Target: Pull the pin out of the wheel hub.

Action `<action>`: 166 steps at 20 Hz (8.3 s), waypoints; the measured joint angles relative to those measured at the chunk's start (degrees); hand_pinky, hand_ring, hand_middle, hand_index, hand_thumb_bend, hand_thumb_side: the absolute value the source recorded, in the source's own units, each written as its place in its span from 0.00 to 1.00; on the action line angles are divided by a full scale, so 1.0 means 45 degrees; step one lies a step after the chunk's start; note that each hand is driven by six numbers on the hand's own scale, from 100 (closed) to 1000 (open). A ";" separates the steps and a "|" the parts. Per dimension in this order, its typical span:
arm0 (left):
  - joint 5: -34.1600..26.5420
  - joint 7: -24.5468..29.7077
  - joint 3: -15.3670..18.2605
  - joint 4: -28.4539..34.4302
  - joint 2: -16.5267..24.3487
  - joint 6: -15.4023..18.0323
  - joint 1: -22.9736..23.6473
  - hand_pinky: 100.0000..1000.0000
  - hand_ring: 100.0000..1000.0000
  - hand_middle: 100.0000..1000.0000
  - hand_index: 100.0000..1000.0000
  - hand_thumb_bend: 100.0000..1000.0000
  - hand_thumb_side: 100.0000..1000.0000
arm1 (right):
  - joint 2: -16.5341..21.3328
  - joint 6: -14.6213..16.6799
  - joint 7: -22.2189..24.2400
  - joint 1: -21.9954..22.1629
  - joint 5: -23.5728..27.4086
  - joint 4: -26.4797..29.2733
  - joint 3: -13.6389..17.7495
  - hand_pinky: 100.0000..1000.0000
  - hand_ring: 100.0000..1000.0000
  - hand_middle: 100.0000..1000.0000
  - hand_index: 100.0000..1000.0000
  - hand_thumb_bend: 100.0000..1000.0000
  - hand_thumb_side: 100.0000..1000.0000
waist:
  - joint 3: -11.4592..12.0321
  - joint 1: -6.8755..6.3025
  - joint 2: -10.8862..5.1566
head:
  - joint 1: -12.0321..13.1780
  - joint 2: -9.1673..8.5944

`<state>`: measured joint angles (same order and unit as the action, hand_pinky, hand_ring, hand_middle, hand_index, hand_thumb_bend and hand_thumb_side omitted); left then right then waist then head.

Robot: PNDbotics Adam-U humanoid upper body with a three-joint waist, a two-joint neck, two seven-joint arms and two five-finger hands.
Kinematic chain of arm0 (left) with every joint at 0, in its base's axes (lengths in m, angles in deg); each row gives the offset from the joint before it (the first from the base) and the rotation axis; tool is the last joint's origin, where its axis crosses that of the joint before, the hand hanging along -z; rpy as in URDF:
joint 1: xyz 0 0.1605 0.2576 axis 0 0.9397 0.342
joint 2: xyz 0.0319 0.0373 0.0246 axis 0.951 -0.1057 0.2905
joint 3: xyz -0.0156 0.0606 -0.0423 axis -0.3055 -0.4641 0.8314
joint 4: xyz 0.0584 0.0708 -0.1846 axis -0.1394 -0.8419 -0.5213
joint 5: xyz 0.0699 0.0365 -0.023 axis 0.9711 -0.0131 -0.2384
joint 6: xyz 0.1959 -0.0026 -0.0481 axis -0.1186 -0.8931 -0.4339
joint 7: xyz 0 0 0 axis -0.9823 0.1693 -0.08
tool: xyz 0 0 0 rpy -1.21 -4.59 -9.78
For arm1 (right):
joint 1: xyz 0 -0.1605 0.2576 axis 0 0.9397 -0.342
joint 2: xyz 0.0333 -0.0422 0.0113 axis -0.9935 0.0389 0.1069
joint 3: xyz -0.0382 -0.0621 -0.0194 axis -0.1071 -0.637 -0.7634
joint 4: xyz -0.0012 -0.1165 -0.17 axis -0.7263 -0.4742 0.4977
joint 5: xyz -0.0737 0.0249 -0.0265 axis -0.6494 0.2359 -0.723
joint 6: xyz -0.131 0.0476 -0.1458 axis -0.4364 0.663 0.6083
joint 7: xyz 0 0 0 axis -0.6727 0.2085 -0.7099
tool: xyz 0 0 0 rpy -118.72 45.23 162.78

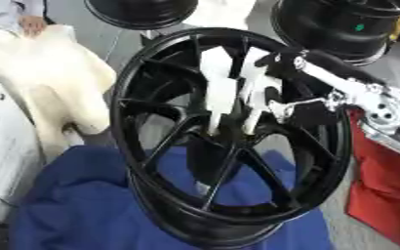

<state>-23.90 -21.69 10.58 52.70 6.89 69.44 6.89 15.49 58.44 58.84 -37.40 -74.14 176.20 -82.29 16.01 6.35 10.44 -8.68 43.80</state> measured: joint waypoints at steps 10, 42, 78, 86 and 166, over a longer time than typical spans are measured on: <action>0.0136 -0.0079 0.0003 0.0000 -0.0063 -0.0085 0.0115 0.97 0.78 0.58 0.84 0.00 0.66 | 0.0002 -0.0232 -0.0182 0.0034 -0.0138 0.0022 0.0009 0.83 0.82 0.82 0.87 0.00 0.00 | -0.0008 0.0040 0.0032 | 0.0000 0.0000; 0.0186 -0.0123 0.0038 0.0000 -0.0088 -0.0285 0.0211 0.97 0.78 0.58 0.84 0.00 0.67 | 0.0005 -0.0353 0.0178 0.0145 -0.0047 -0.0013 0.0077 0.82 0.82 0.77 0.83 0.00 0.13 | -0.0026 0.0042 0.0110 | 0.0236 0.0000; 0.0186 -0.0058 0.0034 0.0000 -0.0187 -0.0326 0.0119 0.97 0.78 0.58 0.84 0.00 0.67 | 0.0126 -0.0559 -0.0212 0.0481 0.0649 -0.0015 0.0145 0.69 0.54 0.54 0.66 0.00 0.01 | 0.0011 0.0028 0.0202 | 0.0436 0.0000; 0.0185 -0.0058 0.0034 0.0000 -0.0188 -0.0329 0.0119 0.97 0.78 0.58 0.84 0.00 0.67 | 0.0107 -0.0454 -0.0959 0.0420 0.0638 -0.0019 0.0104 0.56 0.39 0.39 0.50 0.00 0.00 | 0.0010 0.0022 0.0202 | 0.0442 0.0000; 0.0924 -0.1233 0.1135 0.0002 -0.0640 0.0891 0.0752 0.95 0.78 0.57 0.84 0.00 0.63 | -0.4332 -0.0586 -0.7007 0.9218 -0.1566 -0.0247 1.2634 0.72 0.82 0.85 0.83 0.00 0.14 | -0.0812 -0.0548 0.1280 | 0.0491 0.0093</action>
<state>-19.74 -27.24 15.69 52.71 4.01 73.44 10.27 -4.00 55.80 27.31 4.08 -81.19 175.09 -25.44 12.35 3.89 16.20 -6.47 44.22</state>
